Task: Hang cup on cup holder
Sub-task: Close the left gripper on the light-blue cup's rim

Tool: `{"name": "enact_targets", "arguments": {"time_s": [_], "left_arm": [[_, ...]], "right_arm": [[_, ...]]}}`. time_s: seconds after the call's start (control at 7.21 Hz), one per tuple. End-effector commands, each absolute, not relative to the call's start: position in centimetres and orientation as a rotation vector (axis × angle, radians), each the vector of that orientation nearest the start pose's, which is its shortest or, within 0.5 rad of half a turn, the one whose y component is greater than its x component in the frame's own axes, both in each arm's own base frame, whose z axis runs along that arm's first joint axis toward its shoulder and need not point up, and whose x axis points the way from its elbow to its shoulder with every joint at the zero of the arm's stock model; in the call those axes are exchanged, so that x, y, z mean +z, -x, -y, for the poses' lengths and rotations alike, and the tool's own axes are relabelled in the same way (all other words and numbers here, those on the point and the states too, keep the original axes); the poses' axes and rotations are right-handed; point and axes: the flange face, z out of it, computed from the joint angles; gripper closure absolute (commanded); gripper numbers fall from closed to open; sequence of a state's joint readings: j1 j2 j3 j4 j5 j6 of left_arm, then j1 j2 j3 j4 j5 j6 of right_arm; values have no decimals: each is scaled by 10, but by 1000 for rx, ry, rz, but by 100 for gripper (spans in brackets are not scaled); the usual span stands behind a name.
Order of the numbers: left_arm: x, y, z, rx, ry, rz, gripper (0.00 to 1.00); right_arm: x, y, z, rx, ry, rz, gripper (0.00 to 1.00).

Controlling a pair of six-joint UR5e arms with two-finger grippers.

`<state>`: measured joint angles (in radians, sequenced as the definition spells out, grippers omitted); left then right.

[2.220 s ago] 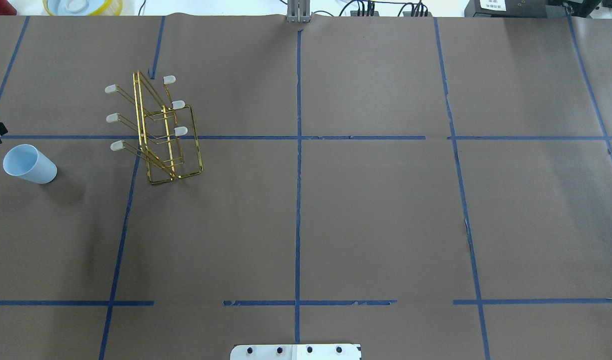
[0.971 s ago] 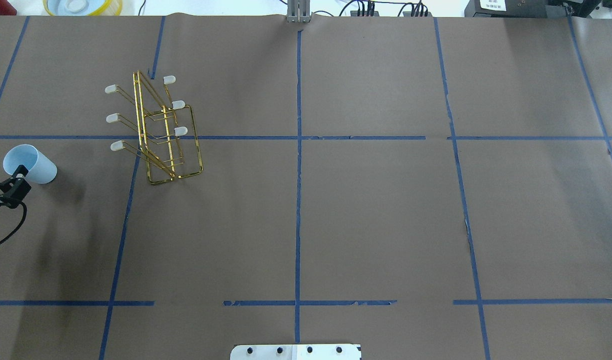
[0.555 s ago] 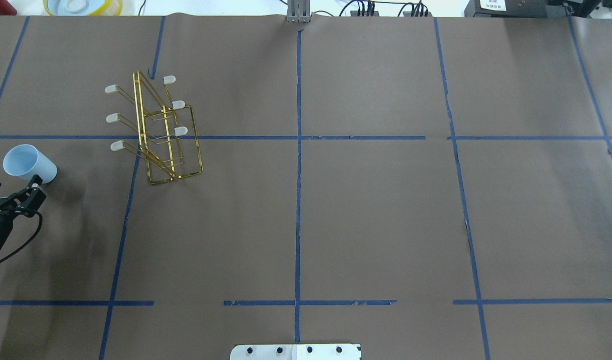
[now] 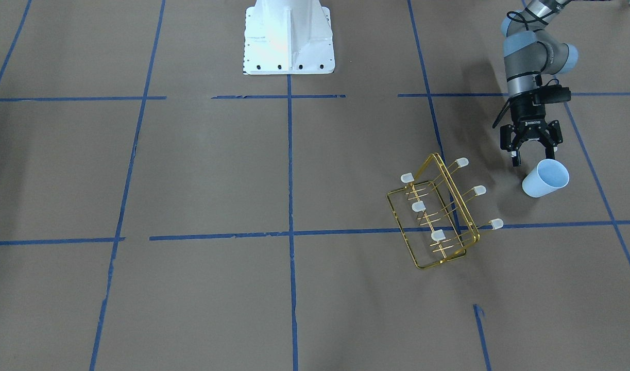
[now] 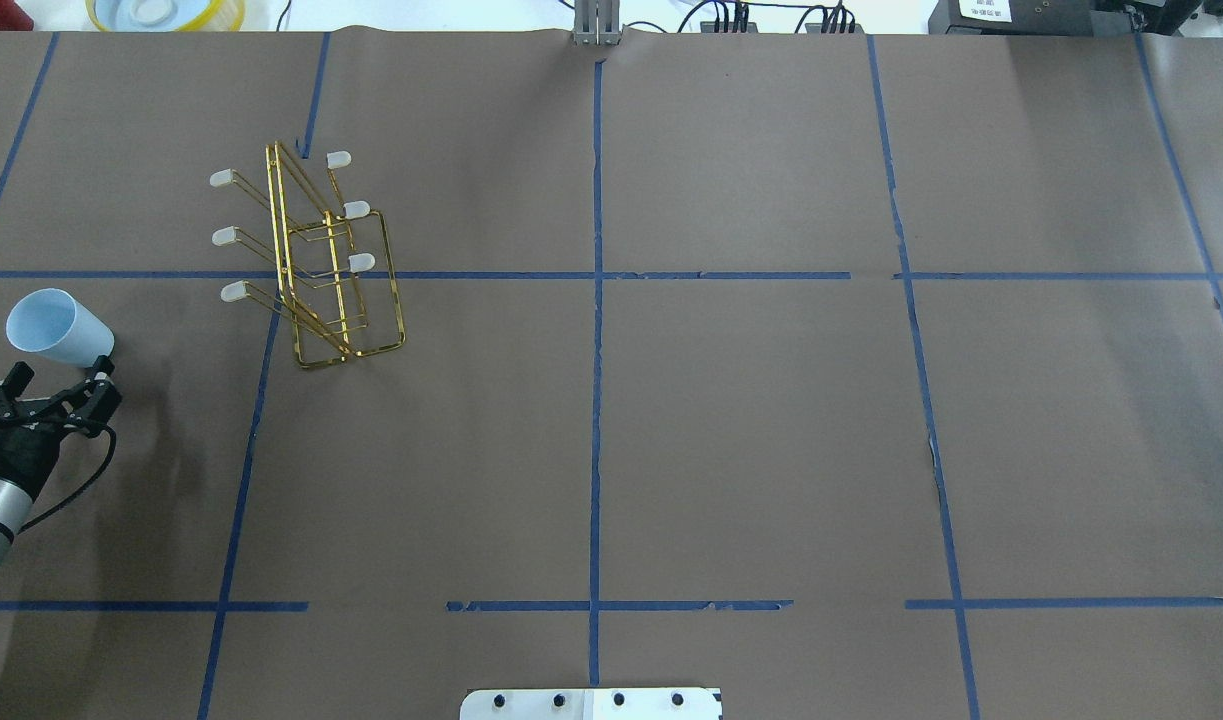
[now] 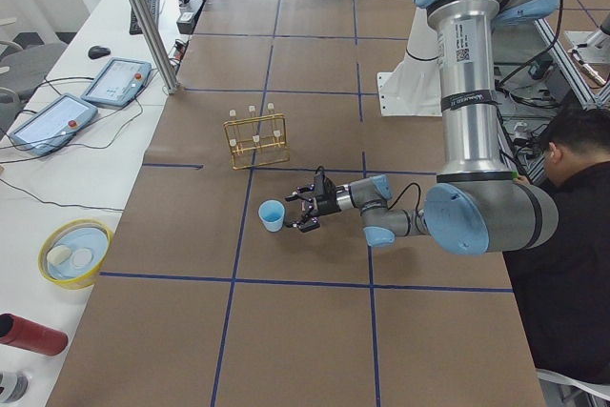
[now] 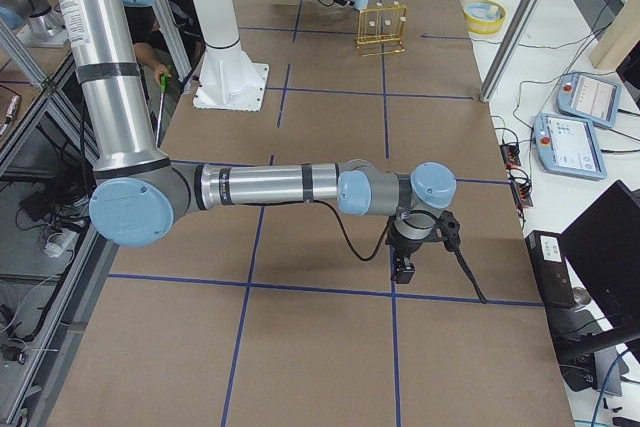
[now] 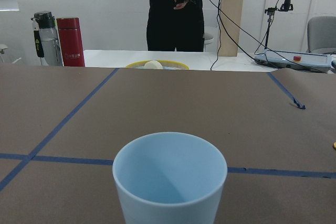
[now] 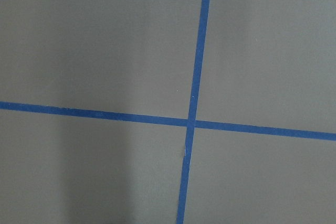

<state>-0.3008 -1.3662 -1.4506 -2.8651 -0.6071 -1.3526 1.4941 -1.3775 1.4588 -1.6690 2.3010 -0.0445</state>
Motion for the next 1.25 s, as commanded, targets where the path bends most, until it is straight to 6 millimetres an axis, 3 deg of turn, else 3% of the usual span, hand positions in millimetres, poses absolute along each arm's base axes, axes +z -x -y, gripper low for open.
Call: {"name": "enact_targets", "arguments": {"time_s": [0.0,0.28,1.11], "left_arm": [[663,-308,323,-530,-1088,-616,0],[675,-301,330,-531,-1072,-591,0],[661,-311,373,-552,-1051,-592,0]], "right_arm": [[624,-23,574,-110,28,730,0],[624,-23,574,-110,28,730,0],[624,-23,574,-110,28,730,0]]}}
